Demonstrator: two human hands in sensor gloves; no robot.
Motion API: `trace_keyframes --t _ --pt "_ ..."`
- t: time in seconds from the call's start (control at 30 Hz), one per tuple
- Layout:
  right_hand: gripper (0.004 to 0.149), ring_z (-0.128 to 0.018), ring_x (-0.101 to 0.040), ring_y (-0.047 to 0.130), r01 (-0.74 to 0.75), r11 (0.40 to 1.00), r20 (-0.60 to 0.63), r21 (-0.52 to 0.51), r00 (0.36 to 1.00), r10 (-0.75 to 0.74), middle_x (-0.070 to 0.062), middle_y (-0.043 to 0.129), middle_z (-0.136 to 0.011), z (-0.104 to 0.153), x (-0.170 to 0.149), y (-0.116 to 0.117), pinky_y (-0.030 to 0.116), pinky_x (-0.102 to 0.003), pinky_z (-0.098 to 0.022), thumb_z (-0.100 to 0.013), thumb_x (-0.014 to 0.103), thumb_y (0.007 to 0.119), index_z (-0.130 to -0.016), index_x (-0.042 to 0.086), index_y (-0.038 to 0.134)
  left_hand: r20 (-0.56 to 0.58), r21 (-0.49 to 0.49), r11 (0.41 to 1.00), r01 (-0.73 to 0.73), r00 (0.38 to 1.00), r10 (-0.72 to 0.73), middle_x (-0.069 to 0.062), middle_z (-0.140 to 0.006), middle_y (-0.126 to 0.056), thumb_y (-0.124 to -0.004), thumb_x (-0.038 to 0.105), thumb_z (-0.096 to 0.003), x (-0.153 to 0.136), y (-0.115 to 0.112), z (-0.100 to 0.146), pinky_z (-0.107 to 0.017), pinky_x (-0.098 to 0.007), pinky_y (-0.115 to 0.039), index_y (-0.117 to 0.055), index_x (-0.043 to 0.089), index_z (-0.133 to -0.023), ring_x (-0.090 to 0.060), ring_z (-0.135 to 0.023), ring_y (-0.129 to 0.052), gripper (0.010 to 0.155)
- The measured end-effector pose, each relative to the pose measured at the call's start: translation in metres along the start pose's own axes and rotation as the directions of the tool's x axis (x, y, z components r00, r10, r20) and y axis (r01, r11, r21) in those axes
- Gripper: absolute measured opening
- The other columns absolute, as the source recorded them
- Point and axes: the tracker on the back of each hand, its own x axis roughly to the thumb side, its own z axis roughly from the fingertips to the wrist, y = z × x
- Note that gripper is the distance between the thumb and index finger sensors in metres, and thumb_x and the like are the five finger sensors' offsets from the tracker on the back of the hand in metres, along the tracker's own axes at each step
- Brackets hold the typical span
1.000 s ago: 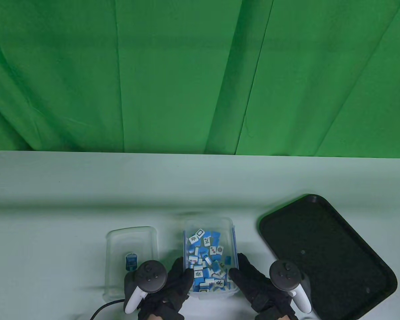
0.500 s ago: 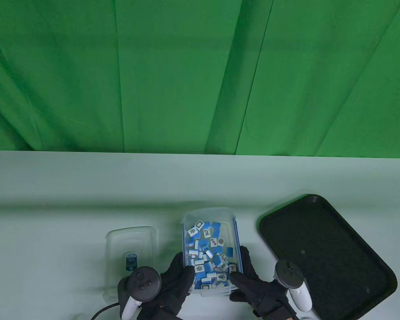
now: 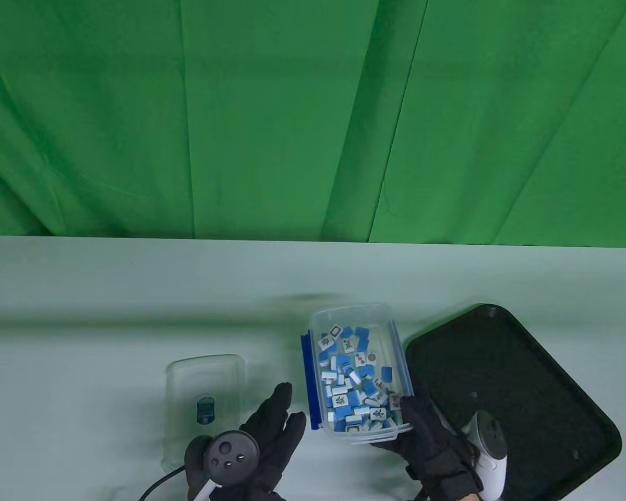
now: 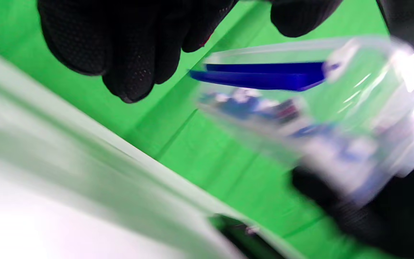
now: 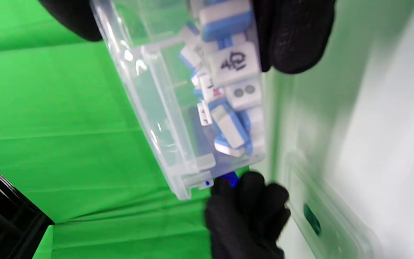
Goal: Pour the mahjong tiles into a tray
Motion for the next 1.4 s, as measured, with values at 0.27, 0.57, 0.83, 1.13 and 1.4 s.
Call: trace_keyframes --t 0.27,0.57,0.83,1.13,1.4 --pt "0.078 -0.095 -0.058 0.061 -0.022 0.986 0.107 -0.165 0.993 0.040 -0.041 0.032 -0.117 0.017 0.051 -0.061 0.067 -0.065 -0.070 -0.071 0.055 0.062 -0.122 0.024 0.012 -0.025 -0.054 0.968 0.243 0.969 -0.245 -0.029 -0.106 -0.075 -0.055 0.050 -0.0639 -0.010 -0.007 -0.005 -0.060 -0.066 -0.067 -0.056 0.004 -0.115 -0.047 -0.085 -0.088 0.069" --pt "0.076 -0.096 -0.059 0.058 -0.130 0.857 0.072 -0.500 0.979 0.190 -0.041 0.031 -0.118 0.052 0.078 -0.143 0.062 -0.066 -0.071 -0.071 0.054 0.065 -0.122 0.026 0.017 -0.036 -0.092 0.970 0.227 0.972 -0.231 -0.029 -0.105 -0.077 -0.055 0.049 -0.0641 -0.010 -0.011 -0.008 -0.060 -0.066 -0.067 -0.058 0.004 -0.115 -0.046 -0.084 -0.090 0.068" --pt "0.074 -0.093 -0.060 0.056 -0.267 0.683 -0.090 -0.679 0.955 0.284 -0.042 0.033 -0.116 0.080 0.062 -0.186 0.058 -0.068 -0.070 -0.069 0.052 0.069 -0.122 0.026 0.025 -0.041 -0.102 0.962 0.253 0.965 -0.259 -0.029 -0.105 -0.076 -0.055 0.049 -0.0642 -0.010 -0.010 -0.008 -0.060 -0.066 -0.067 -0.057 0.004 -0.115 -0.046 -0.084 -0.089 0.067" --pt "0.072 -0.092 -0.060 0.056 -0.385 0.589 -0.220 -0.711 0.917 0.333 -0.042 0.038 -0.115 0.090 0.058 -0.195 0.056 -0.069 -0.070 -0.067 0.051 0.073 -0.122 0.026 0.033 -0.053 -0.140 0.966 0.220 0.972 -0.229 -0.029 -0.105 -0.076 -0.055 0.049 -0.0643 -0.012 -0.014 -0.007 -0.060 -0.067 -0.066 -0.057 0.004 -0.115 -0.046 -0.084 -0.089 0.067" --pt "0.071 -0.092 -0.060 0.056 -0.502 0.509 -0.288 -0.699 0.850 0.441 -0.041 0.040 -0.116 0.093 0.062 -0.189 0.056 -0.069 -0.070 -0.065 0.051 0.074 -0.121 0.027 0.038 -0.048 -0.150 0.965 0.213 0.974 -0.223 -0.029 -0.105 -0.076 -0.054 0.049 -0.0643 -0.011 -0.014 -0.006 -0.061 -0.066 -0.066 -0.058 0.004 -0.115 -0.046 -0.084 -0.089 0.067"
